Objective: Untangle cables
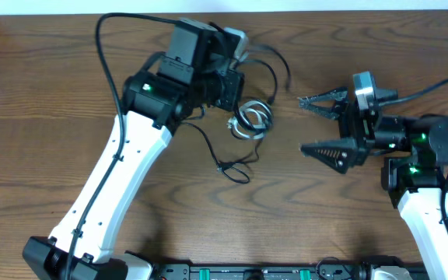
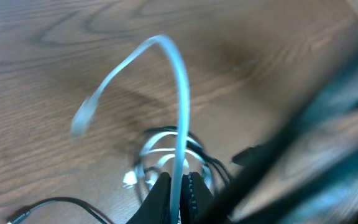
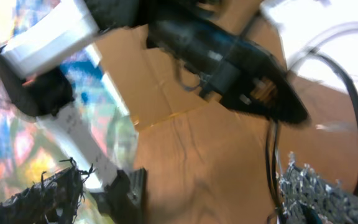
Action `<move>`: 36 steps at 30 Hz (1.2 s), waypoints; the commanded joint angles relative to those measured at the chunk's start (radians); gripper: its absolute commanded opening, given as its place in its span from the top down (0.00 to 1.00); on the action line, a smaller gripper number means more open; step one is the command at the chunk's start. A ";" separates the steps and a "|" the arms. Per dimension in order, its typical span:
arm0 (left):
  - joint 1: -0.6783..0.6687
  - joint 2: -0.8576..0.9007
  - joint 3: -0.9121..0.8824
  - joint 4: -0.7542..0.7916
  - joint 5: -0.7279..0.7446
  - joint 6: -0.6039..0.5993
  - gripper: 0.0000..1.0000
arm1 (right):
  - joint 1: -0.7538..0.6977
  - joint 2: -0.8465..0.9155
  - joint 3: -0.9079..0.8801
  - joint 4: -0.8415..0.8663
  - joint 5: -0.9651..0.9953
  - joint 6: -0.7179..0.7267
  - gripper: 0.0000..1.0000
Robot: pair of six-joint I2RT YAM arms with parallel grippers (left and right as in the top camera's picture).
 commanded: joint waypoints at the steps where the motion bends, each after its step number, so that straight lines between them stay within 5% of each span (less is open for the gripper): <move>1: 0.016 0.008 0.000 0.026 0.101 -0.053 0.93 | -0.012 0.041 0.005 -0.138 0.151 -0.016 0.01; 7: 0.016 0.008 0.000 0.057 0.104 -0.101 0.93 | -0.012 0.125 0.005 -0.384 0.351 -0.023 0.01; 15: 0.016 0.008 0.000 0.260 0.301 -0.151 0.93 | -0.011 0.215 0.005 -0.389 0.374 -0.031 0.01; 22: 0.016 0.008 0.000 0.378 0.314 -0.263 0.92 | -0.004 0.218 0.005 -0.454 0.468 -0.031 0.09; 36: -0.017 0.008 0.000 0.460 0.496 -0.276 0.93 | 0.021 0.218 0.005 -0.473 0.542 0.009 0.06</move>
